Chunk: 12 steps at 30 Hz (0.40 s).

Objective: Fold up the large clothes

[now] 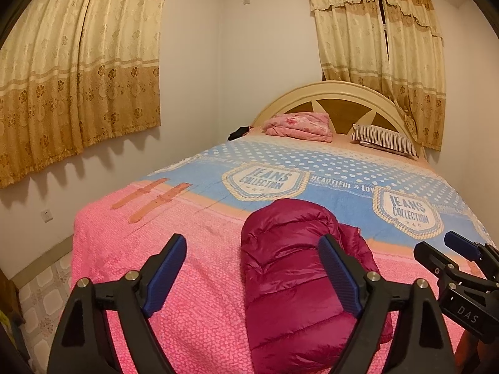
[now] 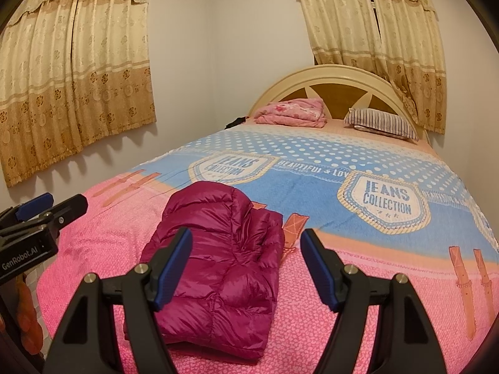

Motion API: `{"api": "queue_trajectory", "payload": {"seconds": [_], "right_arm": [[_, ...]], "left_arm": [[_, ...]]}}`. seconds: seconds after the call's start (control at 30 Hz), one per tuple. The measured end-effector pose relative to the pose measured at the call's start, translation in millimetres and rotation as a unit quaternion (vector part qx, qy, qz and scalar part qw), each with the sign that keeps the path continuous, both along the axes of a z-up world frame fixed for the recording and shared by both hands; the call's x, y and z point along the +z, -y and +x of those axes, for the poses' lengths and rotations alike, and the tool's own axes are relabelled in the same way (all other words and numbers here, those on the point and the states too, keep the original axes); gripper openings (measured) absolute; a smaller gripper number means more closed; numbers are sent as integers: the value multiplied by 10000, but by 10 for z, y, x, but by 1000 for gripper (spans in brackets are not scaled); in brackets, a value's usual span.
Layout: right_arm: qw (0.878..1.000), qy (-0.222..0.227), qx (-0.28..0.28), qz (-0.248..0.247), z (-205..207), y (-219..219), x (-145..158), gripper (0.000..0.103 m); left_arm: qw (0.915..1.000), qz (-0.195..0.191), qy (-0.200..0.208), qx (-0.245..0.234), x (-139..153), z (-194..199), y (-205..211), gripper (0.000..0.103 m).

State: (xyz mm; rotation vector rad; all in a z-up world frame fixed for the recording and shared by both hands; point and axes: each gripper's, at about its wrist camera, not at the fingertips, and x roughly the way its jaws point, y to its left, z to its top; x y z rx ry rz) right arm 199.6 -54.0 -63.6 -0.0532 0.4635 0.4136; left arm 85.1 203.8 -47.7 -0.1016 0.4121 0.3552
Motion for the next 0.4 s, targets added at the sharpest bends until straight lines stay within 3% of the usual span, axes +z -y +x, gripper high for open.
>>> {"api": "queue_trajectory", "payload": {"seconds": [0.4], "right_arm": [[10000, 3, 6, -30, 2, -3, -15, 79]], "left_arm": [[10000, 68, 17, 32, -41, 2, -26, 92]]}}
